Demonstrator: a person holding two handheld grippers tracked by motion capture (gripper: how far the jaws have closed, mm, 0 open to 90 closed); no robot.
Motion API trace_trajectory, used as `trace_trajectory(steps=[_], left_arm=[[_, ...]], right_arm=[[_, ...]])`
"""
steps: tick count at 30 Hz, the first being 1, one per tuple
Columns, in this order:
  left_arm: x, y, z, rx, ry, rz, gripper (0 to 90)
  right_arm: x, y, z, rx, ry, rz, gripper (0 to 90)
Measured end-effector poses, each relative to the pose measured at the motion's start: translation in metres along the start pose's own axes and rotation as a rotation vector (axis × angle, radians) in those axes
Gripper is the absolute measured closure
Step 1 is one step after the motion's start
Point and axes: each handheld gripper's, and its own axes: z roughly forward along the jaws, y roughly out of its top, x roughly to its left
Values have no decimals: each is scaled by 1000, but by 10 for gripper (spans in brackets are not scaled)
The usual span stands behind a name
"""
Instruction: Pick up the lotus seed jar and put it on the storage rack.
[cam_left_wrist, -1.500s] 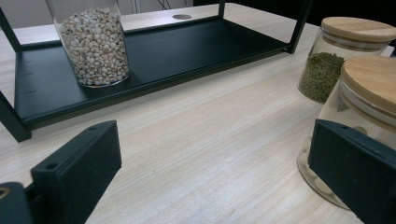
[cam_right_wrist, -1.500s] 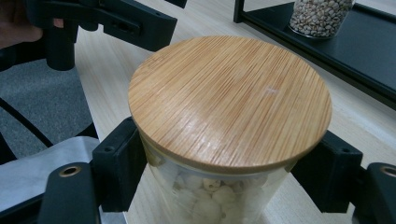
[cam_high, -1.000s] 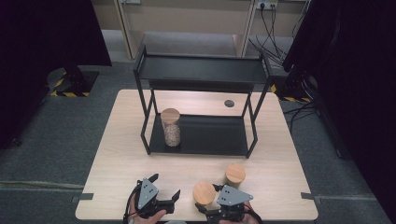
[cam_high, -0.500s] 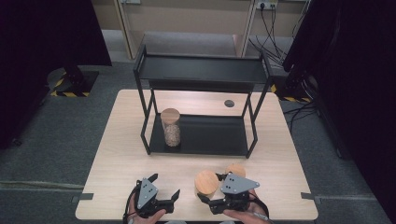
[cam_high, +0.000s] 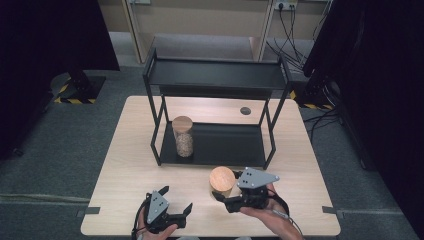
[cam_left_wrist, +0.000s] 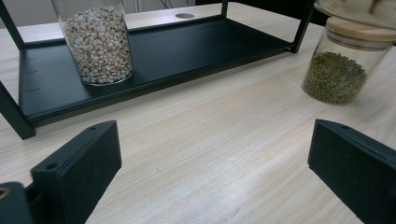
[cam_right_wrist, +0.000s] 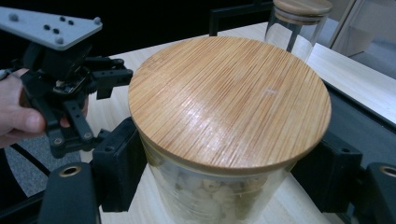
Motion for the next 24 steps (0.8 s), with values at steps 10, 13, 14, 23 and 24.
trace_trajectory(steps=[10, 13, 14, 23, 24], left_arm=[[1, -1, 1, 3, 0, -5, 22], [1, -1, 1, 4, 0, -4, 22], [1, -1, 1, 5, 0, -4, 22], [1, -1, 2, 10, -2, -7, 23], [1, -1, 2, 9, -2, -7, 23]], right_arm=[[-23, 20, 12, 30, -34, 0, 254], [-31, 24, 17, 37, -42, 6, 254], [-35, 26, 19, 40, -45, 7, 254], [-58, 34, 37, 56, -83, 29, 254], [-60, 35, 39, 58, -84, 34, 254]])
